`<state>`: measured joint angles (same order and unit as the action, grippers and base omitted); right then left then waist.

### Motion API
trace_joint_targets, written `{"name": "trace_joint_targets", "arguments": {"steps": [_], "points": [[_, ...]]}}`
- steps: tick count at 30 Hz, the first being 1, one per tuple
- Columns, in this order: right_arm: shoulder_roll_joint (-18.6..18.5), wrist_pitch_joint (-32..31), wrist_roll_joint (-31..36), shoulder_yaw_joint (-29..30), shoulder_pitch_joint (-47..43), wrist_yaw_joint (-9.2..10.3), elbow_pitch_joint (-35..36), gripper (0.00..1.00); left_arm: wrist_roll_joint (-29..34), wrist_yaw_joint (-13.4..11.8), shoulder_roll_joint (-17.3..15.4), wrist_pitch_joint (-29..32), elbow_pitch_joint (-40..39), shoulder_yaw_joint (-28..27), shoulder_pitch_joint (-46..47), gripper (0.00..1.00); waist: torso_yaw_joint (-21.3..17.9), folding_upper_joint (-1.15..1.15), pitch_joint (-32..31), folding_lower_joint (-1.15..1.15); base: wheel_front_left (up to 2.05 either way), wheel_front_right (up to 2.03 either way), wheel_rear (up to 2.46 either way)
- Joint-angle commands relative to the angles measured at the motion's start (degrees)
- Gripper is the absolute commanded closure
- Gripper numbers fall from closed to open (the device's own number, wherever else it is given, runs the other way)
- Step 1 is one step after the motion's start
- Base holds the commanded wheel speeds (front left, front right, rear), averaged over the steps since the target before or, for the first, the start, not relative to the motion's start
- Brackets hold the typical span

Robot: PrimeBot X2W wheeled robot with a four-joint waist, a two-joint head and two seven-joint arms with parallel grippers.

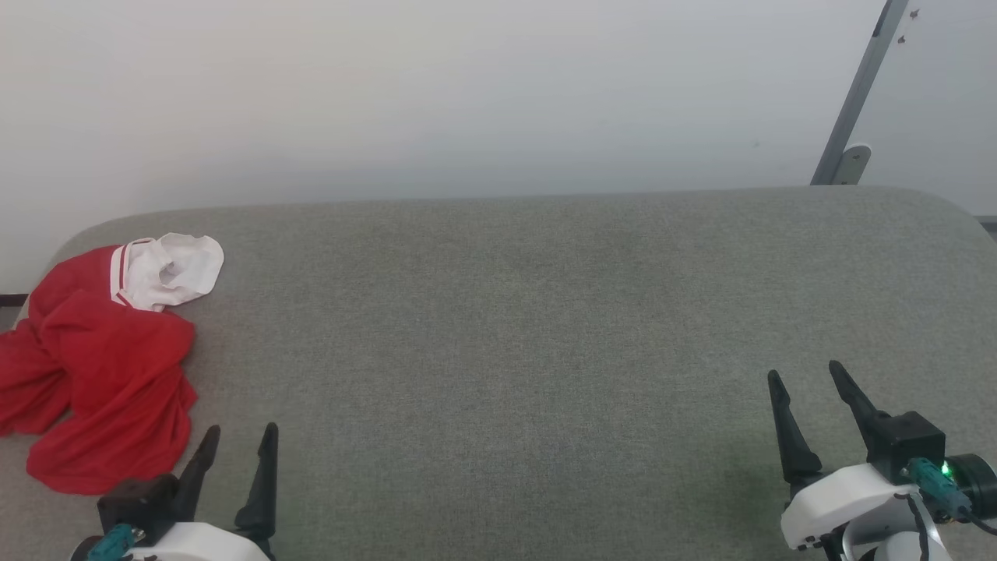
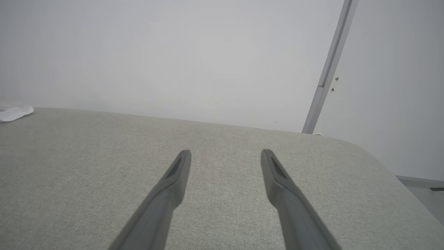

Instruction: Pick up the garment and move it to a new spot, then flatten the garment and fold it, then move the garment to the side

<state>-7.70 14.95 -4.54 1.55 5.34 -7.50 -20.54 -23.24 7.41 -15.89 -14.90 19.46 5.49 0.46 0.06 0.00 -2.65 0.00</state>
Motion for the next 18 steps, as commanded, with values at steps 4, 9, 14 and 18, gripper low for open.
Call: {"name": "trace_joint_targets", "arguments": {"steps": [4, 9, 14, 18], "points": [[0.0, 0.3, 0.1, 0.1, -0.2, 0.02, 0.4, 0.00, 0.0, 0.1, 1.4, -0.4, -0.1, 0.0, 0.4, 0.00, 0.0, 0.00, 0.1, 0.00, 0.00, 0.00, 0.00], [0.5, 0.3, 0.4, 0.2, -0.5, 0.02, 0.9, 0.00, 0.3, 0.1, 2.1, -0.4, 0.1, 0.3, 0.8, 0.00, -0.1, 0.00, 0.3, 0.00, 0.00, 0.00, 0.00], [0.8, 0.3, 0.4, 0.6, -0.8, 0.02, 1.2, 0.00, 0.4, 0.1, 2.4, -0.4, 0.1, 0.4, 1.2, 0.00, -0.2, 0.00, 0.4, 0.00, 0.00, 0.00, 0.00], [0.9, 0.3, 0.3, 0.7, -0.8, 0.02, 1.2, 0.00, 0.4, 0.1, 2.6, -0.4, 0.2, 0.6, 1.4, 0.00, -0.3, 0.00, 0.5, 0.00, 0.00, 0.00, 0.00]]}}
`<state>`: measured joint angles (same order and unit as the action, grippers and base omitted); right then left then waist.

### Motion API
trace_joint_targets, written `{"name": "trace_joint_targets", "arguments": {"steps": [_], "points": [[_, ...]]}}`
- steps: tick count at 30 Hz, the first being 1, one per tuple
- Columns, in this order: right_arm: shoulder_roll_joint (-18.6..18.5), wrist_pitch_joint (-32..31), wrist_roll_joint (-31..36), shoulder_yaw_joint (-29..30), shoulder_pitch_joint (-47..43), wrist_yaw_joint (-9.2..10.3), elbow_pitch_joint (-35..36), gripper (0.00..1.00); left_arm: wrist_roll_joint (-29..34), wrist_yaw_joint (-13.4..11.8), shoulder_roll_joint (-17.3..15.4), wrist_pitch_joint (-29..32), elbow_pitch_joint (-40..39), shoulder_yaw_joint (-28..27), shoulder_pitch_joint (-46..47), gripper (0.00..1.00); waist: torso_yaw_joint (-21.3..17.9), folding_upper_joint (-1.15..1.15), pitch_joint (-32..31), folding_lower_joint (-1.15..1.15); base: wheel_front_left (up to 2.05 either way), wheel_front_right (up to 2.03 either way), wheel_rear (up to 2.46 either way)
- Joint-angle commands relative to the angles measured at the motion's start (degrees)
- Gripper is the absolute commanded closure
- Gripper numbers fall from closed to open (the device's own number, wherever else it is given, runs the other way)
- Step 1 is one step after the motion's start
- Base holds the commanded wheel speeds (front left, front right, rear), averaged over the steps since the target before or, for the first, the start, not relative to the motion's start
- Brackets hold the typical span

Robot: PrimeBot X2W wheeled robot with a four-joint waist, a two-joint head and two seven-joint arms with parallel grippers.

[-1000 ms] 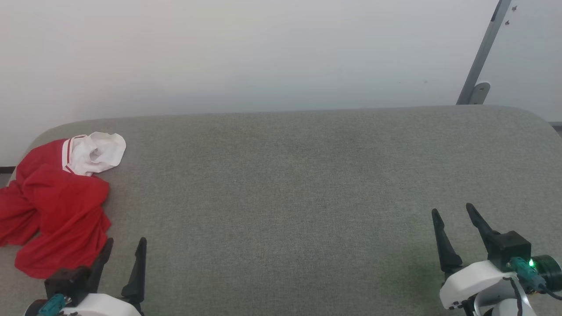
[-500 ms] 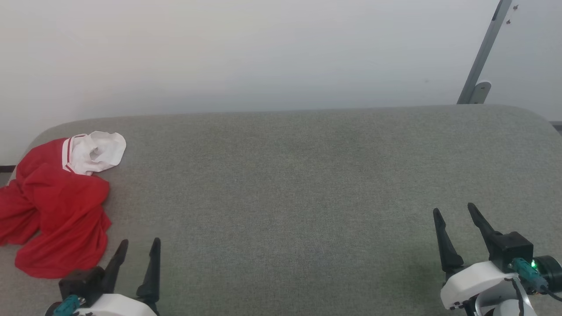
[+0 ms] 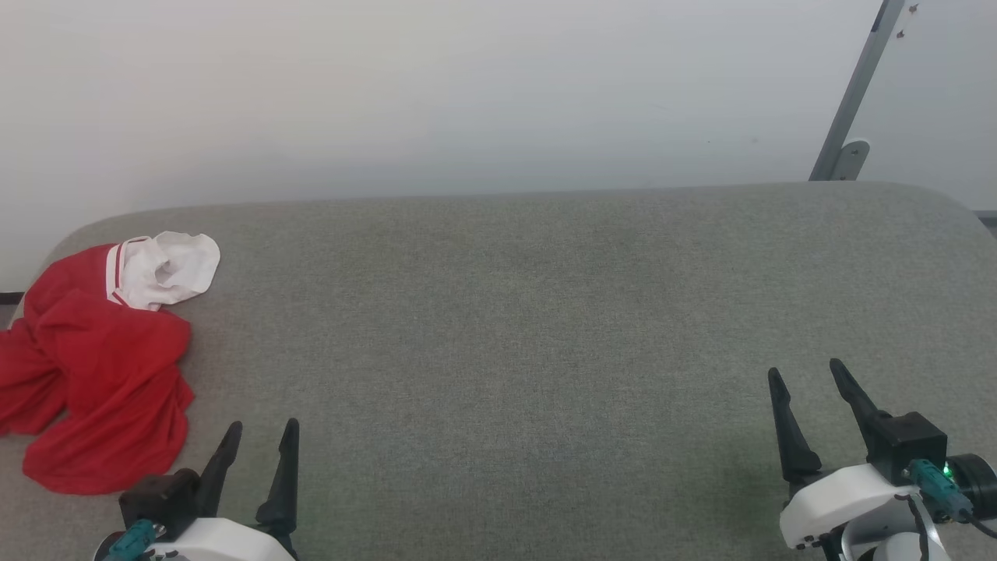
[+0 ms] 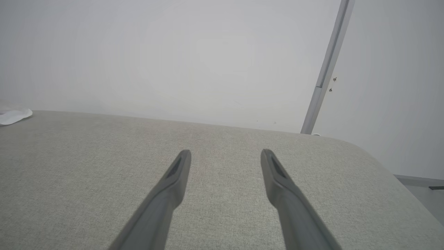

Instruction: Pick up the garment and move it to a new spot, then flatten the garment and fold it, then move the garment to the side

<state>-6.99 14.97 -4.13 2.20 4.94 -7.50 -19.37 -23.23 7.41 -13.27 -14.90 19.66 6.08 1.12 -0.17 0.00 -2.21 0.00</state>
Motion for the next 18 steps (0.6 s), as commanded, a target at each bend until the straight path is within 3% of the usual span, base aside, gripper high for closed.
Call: {"name": "trace_joint_targets", "arguments": {"steps": [1, 18], "points": [[0.2, 0.3, -0.2, 0.1, -0.4, 0.02, 0.1, 0.00, 0.3, 0.1, 0.0, -0.4, 0.1, 0.1, 0.7, 0.00, 0.0, 0.00, 0.0, 0.00, 0.00, 0.00, 0.00], [0.4, 0.3, -0.2, 0.2, -0.5, 0.02, 0.5, 0.00, 1.3, 0.1, -0.3, -0.4, 0.0, -0.3, 0.9, 0.00, -0.2, 0.00, 0.0, 0.00, 0.00, 0.00, 0.00]]}}
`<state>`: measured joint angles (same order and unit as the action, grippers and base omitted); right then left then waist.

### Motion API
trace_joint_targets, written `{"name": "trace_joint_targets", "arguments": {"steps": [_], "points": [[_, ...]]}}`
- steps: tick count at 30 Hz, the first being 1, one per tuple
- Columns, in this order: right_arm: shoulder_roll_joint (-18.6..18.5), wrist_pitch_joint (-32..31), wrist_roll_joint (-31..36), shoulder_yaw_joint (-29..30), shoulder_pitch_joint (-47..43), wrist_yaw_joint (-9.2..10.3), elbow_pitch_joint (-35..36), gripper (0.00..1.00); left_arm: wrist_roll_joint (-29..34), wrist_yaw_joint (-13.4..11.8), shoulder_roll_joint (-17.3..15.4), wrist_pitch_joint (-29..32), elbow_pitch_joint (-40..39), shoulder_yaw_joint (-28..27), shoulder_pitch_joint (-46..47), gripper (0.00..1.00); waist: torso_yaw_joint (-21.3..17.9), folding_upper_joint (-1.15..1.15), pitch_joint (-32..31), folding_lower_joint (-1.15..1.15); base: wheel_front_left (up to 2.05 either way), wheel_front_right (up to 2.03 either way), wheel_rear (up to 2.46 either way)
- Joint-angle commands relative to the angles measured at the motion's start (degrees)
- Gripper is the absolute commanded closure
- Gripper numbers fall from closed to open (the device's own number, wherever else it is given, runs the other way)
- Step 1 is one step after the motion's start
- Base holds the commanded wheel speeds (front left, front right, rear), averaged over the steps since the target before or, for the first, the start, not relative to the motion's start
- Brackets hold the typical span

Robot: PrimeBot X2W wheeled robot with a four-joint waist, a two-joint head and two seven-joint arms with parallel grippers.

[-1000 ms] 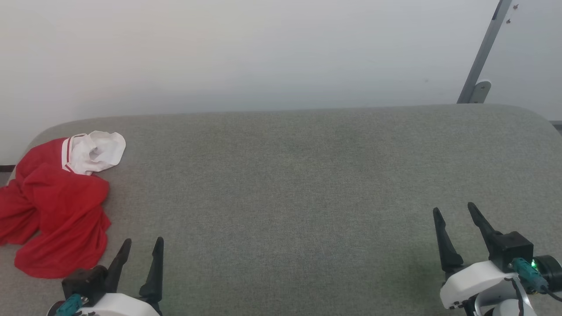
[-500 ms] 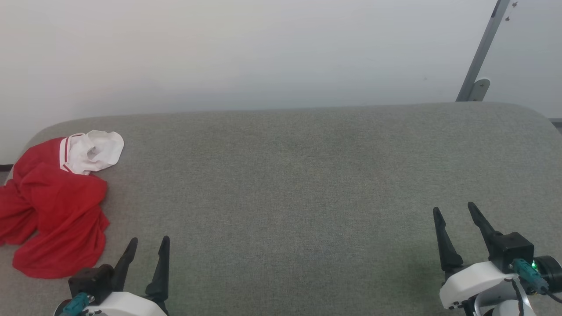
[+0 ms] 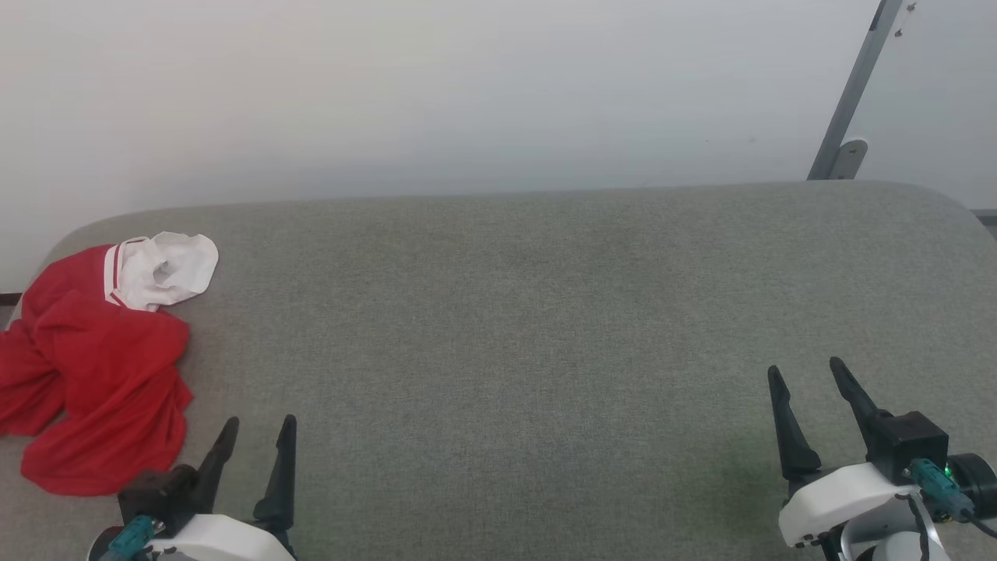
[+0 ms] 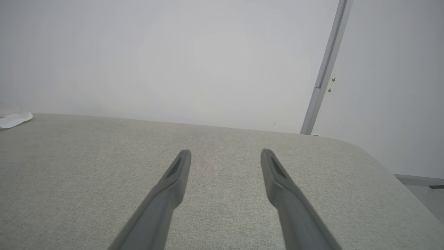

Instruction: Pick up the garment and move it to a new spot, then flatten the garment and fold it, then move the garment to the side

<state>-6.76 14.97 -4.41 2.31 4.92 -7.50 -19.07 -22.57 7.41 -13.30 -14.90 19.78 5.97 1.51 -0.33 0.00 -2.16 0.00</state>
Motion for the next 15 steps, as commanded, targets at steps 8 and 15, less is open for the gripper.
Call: {"name": "trace_joint_targets", "arguments": {"steps": [8, 15], "points": [[0.4, 0.3, 0.4, 0.3, -0.5, 0.02, 0.5, 0.00, 4.6, 0.1, -0.3, -0.4, -1.1, -2.1, 0.2, 0.00, -0.2, 0.00, 0.0, 0.00, 0.00, 0.00, 0.00], [0.6, 0.3, 0.4, 0.3, -0.4, 0.02, 0.8, 0.00, 6.8, 0.1, 0.4, -0.4, -1.9, -3.4, -0.4, 0.00, -0.6, 0.00, 0.0, 0.00, 0.00, 0.00, 0.00]]}}
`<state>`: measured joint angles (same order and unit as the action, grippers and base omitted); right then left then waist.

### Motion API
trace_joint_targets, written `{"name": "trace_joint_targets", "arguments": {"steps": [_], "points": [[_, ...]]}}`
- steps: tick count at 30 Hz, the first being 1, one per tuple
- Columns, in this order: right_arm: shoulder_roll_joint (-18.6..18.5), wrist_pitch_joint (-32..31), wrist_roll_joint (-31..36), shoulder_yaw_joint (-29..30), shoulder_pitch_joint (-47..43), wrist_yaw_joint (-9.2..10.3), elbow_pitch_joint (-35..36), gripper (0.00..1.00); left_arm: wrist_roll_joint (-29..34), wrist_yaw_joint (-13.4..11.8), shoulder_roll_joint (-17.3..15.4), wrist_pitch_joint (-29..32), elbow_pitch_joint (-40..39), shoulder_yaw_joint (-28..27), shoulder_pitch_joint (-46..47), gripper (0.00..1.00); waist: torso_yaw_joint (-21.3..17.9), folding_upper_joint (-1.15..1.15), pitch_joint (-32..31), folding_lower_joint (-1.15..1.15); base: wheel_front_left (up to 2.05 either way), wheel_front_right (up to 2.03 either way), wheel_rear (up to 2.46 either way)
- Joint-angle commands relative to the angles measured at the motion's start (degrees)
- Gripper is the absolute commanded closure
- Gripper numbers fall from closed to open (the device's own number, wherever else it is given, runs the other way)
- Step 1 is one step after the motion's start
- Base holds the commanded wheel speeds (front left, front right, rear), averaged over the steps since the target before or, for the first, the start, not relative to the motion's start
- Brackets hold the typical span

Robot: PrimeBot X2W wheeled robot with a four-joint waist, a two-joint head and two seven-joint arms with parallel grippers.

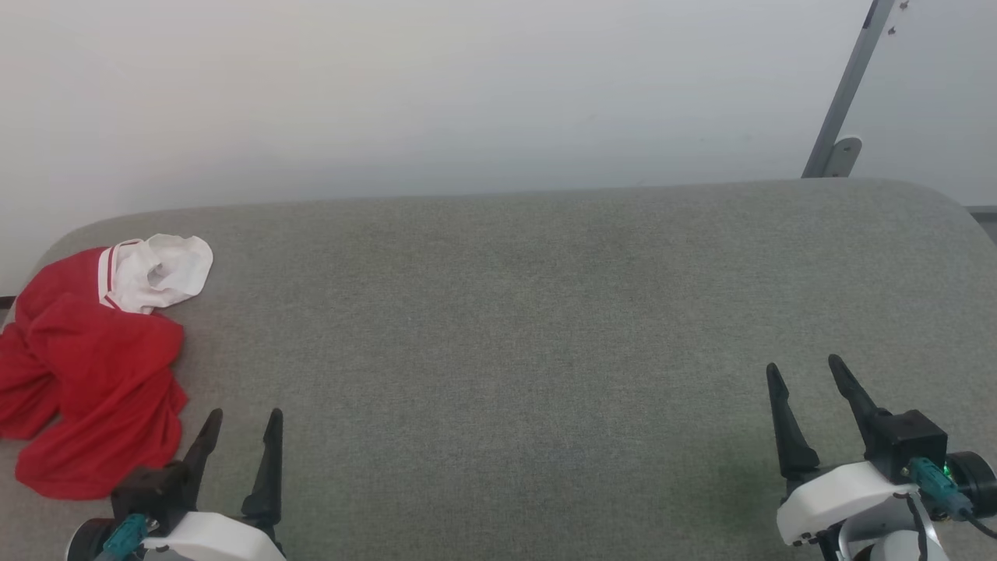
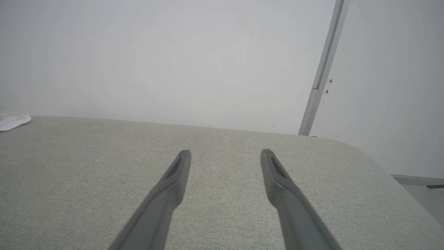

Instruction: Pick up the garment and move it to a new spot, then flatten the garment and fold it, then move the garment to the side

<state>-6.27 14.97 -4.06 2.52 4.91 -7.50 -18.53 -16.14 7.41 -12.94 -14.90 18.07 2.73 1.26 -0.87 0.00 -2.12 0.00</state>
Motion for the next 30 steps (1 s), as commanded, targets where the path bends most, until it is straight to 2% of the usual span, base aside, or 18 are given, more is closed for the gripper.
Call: {"name": "trace_joint_targets", "arguments": {"steps": [1, 15, 16, 17, 18, 19, 20, 22, 23, 24, 25, 27, 30], "points": [[0.1, 0.3, 0.1, 0.1, -0.5, 0.02, 0.3, 0.00, 0.4, 0.1, 0.0, -0.4, -0.2, -0.2, -0.2, 0.00, 0.0, 0.00, 0.0, 0.00, 0.00, 0.00, 0.00], [0.7, 0.3, 0.3, 0.5, -1.1, 0.02, 1.7, 0.00, -0.4, 0.1, -0.5, -0.4, -0.2, -0.6, -0.4, 0.00, -0.2, 0.00, 0.1, 0.00, 0.00, 0.00, 0.00], [0.8, 0.3, 0.4, 0.5, -1.3, 0.02, 2.0, 0.05, -0.4, 0.1, -0.5, -0.4, -0.2, -0.6, -0.4, 0.00, -0.2, 0.00, 0.1, 0.00, 0.00, 0.00, 0.00], [0.9, 0.3, 0.4, 0.5, -1.5, 0.02, 2.1, 0.20, -0.4, 0.1, -0.5, -0.4, -0.2, -0.6, -0.4, 0.00, -0.2, 0.00, 0.1, 0.00, 0.00, 0.00, 0.00], [1.0, 0.3, 0.3, 0.5, -1.7, 0.02, 2.3, 0.52, -0.6, 0.1, -0.5, -0.4, -0.2, -0.6, -0.4, 0.00, -0.3, 0.00, 0.1, 0.00, 0.00, 0.00, 0.00], [1.0, 0.3, 0.3, 0.5, -1.8, 0.02, 2.5, 0.59, -0.7, 0.1, -0.6, -0.4, -0.2, -0.6, -0.4, 0.00, -0.3, 0.00, 0.1, 0.00, 0.00, 0.00, 0.00], [1.1, 0.3, 0.2, 0.5, -1.8, 0.02, 2.7, 0.60, -0.7, 0.1, -0.6, -0.4, -0.3, -0.7, -0.5, 0.00, -0.3, 0.00, 0.1, 0.00, 0.00, 0.00, 0.00], [1.2, 0.3, 0.1, 0.4, -2.0, 0.02, 2.9, 1.00, -0.9, 0.1, -0.7, -0.4, -0.3, -0.8, -0.5, 0.00, -0.3, 0.00, 0.1, 0.00, 0.00, 0.00, 0.00], [1.3, 0.3, 0.0, 0.3, -2.1, 0.02, 3.0, 1.00, -1.0, 0.1, -0.7, -0.4, -0.4, -0.8, -0.5, 0.00, -0.3, 0.00, 0.2, 0.00, 0.00, 0.00, 0.00], [1.4, 0.3, -0.2, 0.3, -2.2, 0.02, 3.1, 0.93, -1.0, 0.1, -0.7, -0.4, -0.4, -0.9, -0.5, 0.00, -0.3, 0.00, 0.2, 0.00, 0.00, 0.00, 0.00], [1.4, 0.3, -0.2, 0.3, -2.3, 0.02, 3.2, 0.69, -1.0, 0.1, -0.7, -0.4, -0.4, -0.9, -0.5, 0.00, -0.3, 0.00, 0.2, 0.00, 0.00, 0.00, 0.00], [1.6, 0.3, -0.2, 0.3, -2.7, 0.02, 3.6, 0.00, -1.0, 0.1, -0.8, -0.4, -0.4, -1.0, -0.6, 0.00, -0.3, 0.00, 0.2, 0.00, 0.00, 0.00, 0.00], [1.7, 0.3, -0.4, 0.4, -2.9, 0.02, 3.9, 0.00, -1.3, 0.1, -0.8, -0.4, -0.3, -1.2, -0.6, 0.00, -0.2, 0.00, 0.2, 0.00, 0.00, 0.00, 0.00]]}}
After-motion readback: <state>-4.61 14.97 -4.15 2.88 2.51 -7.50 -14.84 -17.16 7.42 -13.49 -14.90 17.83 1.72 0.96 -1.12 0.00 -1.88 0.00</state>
